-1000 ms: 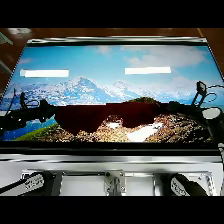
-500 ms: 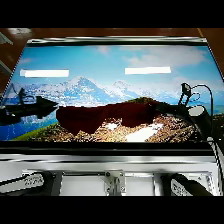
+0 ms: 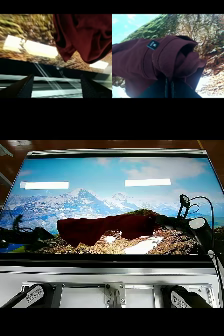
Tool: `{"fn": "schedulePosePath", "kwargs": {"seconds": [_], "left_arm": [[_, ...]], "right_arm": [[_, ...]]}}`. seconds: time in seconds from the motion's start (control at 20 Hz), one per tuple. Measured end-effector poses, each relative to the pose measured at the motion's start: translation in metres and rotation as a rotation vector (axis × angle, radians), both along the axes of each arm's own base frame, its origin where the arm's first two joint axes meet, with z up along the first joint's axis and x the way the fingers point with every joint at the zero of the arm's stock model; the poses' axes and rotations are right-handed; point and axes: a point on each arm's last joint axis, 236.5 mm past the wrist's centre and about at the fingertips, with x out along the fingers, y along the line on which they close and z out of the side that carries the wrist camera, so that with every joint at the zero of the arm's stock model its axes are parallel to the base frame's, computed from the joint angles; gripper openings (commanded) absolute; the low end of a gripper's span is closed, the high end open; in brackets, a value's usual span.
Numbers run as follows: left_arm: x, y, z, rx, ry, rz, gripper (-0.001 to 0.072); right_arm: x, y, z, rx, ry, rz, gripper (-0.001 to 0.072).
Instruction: Fold the shirts.
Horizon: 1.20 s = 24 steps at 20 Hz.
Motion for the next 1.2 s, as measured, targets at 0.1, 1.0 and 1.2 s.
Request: {"fn": "schedulePosePath", "kwargs": {"seconds": [0.1,1.0,1.2], "left_arm": [[-0.001,-0.024,-0.019,-0.022,-0.003,0.014,0.0708],[0.05,-0.093,-0.07,-0.085,-0.1,0.131,0.0047],[0.076,-0.113,0.002,-0.153,-0.276,-0.008,0.0047]], "right_arm": [[-0.001,0.0,-0.001,-0.005,0.003,0.005,0.0062],[-0.002,-0.001,-0.002,-0.015,0.006,0.012,0.0062],[0.005,-0.003,0.028,-0.038,-0.07,0.019,0.0062]]}}
